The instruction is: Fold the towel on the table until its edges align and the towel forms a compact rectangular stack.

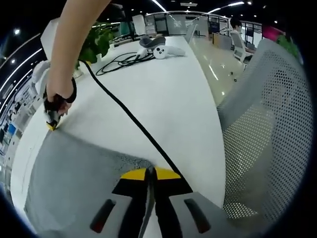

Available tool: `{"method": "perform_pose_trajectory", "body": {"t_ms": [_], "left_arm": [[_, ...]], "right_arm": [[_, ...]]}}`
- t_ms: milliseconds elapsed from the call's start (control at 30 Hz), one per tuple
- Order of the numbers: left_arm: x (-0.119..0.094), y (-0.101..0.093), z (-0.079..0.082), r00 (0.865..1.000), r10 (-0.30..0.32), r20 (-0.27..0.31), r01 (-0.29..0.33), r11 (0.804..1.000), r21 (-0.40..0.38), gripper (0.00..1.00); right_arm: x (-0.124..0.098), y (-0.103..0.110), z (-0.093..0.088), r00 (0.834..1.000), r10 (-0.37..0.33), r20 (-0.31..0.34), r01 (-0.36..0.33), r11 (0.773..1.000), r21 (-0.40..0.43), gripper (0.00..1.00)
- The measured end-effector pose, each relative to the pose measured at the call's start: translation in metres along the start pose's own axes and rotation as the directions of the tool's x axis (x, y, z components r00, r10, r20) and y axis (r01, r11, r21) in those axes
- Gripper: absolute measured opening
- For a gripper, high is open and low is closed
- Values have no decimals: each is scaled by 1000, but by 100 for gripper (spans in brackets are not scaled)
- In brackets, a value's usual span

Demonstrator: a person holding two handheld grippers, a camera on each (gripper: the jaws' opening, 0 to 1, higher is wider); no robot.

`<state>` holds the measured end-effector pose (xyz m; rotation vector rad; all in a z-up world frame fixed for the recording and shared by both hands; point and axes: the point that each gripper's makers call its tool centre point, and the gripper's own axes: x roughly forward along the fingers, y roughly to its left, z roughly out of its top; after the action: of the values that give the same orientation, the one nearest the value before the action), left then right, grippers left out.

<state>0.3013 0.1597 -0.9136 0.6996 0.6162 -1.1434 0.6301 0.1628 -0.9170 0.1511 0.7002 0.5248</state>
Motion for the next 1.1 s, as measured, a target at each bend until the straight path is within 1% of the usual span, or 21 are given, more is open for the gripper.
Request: {"method": "perform_pose_trajectory", "body": {"t_ms": [100,200,267,300,367,467,600,733,800,1100], "left_arm": [[0,0,0,1000,-5,4,5,1000,-9,3],[0,0,1,1000,-3,6,3,1000,-5,2],[-2,1,1,1000,-7,15,7,1000,-16,2],[-3,2,2,1000,-9,28,11,999,-39,2],[-6,4,4,999,-6,47,9,998,-64,2],[-13,5,9,997,2,72,3,997,-75,2],[-21,8,14,994,12,108,-1,995,-100,2],[-30,10,21,990,24,140,-9,995,-102,2],[-34,11,25,988,30,153,-14,995,-102,2],[-52,16,35,975,69,210,-42,991,-130,2]], "right_arm": [[0,1,1,1000,6,-10,-6,999,-49,0],[0,1,1,1000,-8,-13,8,1000,-28,0],[0,1,2,1000,-9,-13,8,1000,-25,0],[-3,6,2,1000,-1,-12,0,1000,-25,0],[-7,8,5,1000,15,-7,-15,1000,-13,0],[-12,11,11,999,33,6,-33,999,7,0],[-20,23,16,999,46,13,-46,999,4,0],[-25,29,22,999,48,19,-49,999,16,0],[-28,32,27,998,50,26,-50,999,18,0],[-42,45,43,997,61,41,-62,998,4,0]]}}
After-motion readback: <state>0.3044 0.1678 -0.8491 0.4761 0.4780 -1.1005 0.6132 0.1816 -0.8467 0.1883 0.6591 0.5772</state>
